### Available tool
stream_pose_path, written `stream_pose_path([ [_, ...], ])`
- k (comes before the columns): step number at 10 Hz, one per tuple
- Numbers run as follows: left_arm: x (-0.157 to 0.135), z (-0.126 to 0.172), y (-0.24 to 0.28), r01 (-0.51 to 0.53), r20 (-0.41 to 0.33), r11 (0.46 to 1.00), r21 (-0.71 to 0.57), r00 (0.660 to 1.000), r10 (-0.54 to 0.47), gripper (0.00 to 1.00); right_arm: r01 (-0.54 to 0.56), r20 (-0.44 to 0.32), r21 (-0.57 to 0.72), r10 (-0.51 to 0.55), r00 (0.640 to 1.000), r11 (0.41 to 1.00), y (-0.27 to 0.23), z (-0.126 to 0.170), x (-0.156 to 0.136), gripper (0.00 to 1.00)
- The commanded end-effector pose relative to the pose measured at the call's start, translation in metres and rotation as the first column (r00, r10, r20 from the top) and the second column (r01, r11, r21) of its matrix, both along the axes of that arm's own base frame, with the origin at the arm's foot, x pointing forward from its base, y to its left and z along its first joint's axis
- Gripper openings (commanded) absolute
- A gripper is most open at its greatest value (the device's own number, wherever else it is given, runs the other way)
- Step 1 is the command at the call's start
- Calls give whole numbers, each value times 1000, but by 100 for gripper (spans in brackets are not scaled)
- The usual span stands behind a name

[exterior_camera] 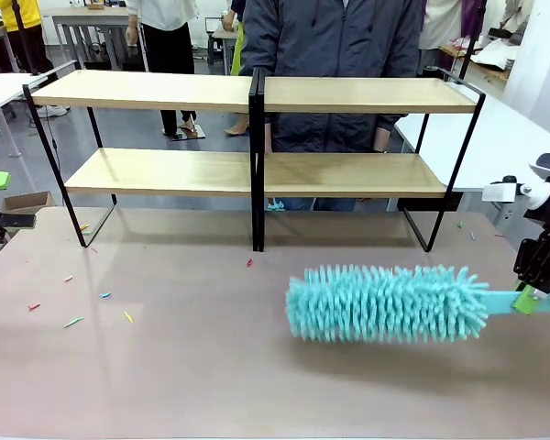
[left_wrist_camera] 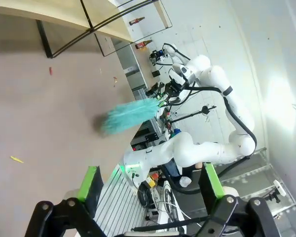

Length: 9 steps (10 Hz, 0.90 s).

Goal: Clean the shelves.
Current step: Place the Duster on the table.

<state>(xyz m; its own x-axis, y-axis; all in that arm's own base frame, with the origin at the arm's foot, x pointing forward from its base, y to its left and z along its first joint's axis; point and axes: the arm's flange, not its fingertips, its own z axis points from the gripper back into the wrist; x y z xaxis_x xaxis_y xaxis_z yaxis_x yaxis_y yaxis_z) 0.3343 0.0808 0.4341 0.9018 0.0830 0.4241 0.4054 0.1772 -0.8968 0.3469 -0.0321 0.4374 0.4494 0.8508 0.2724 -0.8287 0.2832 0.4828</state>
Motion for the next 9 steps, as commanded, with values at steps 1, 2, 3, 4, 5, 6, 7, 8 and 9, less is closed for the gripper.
stream_pose_path([
  [1,1,-1,-3,-3,33,999,-32,999,4,100,286,-40,34,-285,958,958,-57,21,35,100],
  [2,1,-1,-3,-3,33,999,-32,999,4,100,434,-51,100,-431,901,895,-91,33,36,100],
  [3,1,-1,-3,-3,33,999,-32,999,4,100,548,-82,150,-542,837,823,-118,40,29,100],
  [4,1,-1,-3,-3,33,999,-32,999,4,100,639,-213,206,-603,769,741,-132,42,13,94],
  [5,1,-1,-3,-3,33,999,-32,999,4,100,697,-439,204,-572,693,687,-133,38,-6,100],
  [6,1,-1,-3,-3,33,999,-32,999,4,100,753,-547,198,-567,616,627,-128,34,-19,100],
  [7,1,-1,-3,-3,33,999,-32,999,4,100,861,-626,199,-615,479,469,-120,32,-24,100],
  [8,1,-1,-3,-3,33,999,-32,999,4,100,901,-717,202,-569,404,385,-103,30,-29,100],
  [9,1,-1,-3,-3,33,999,-32,999,4,100,933,-794,205,-507,336,297,-80,26,-35,100],
])
